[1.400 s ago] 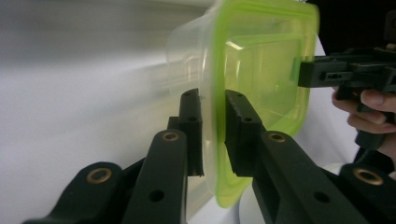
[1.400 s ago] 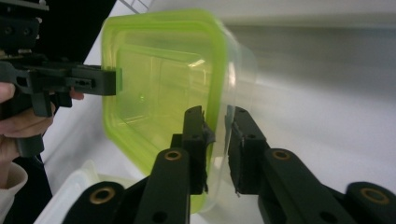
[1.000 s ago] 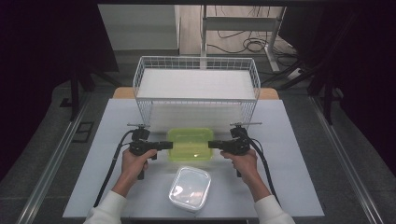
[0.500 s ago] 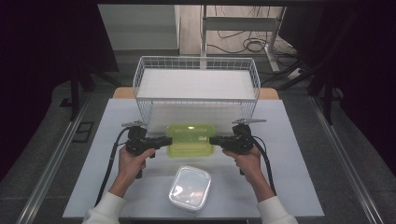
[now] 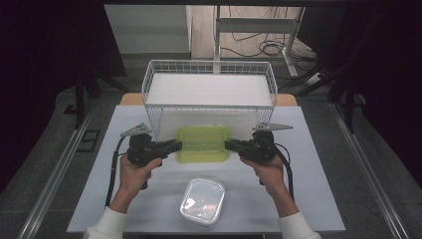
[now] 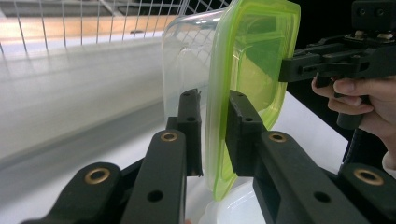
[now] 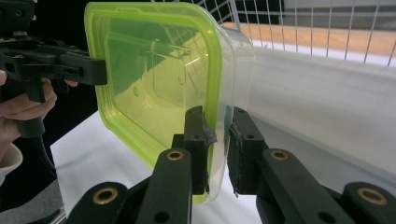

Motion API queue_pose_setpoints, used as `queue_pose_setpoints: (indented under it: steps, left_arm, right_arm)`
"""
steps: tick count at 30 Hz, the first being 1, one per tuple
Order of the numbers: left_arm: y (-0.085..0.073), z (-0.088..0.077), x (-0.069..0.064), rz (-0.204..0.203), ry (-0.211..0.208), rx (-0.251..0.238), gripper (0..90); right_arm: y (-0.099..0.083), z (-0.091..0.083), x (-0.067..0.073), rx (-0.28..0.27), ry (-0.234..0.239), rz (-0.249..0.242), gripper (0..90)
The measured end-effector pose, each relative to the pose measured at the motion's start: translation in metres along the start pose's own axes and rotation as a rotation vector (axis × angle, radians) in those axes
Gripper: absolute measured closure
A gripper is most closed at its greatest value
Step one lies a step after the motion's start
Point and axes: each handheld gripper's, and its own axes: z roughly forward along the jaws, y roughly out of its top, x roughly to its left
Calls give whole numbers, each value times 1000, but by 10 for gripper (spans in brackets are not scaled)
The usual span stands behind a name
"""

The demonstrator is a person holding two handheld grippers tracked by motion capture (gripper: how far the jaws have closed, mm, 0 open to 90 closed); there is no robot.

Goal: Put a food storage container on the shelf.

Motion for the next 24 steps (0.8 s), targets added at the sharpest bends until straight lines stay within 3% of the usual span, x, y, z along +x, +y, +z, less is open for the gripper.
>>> queue_pose_setpoints:
  steps: [4,17,24]
  left_arm:
    - [2,-3,-4,20,2,-13,777]
    - [8,-7,-12,60,-3,-43,776]
    - [16,-4,-7,60,-18,-37,776]
  right_arm:
    - [4,-5,5,-13,-8,-40,784]
    - [9,-15,11,-46,-14,-74,784]
    - [13,-14,9,-54,-22,-75,784]
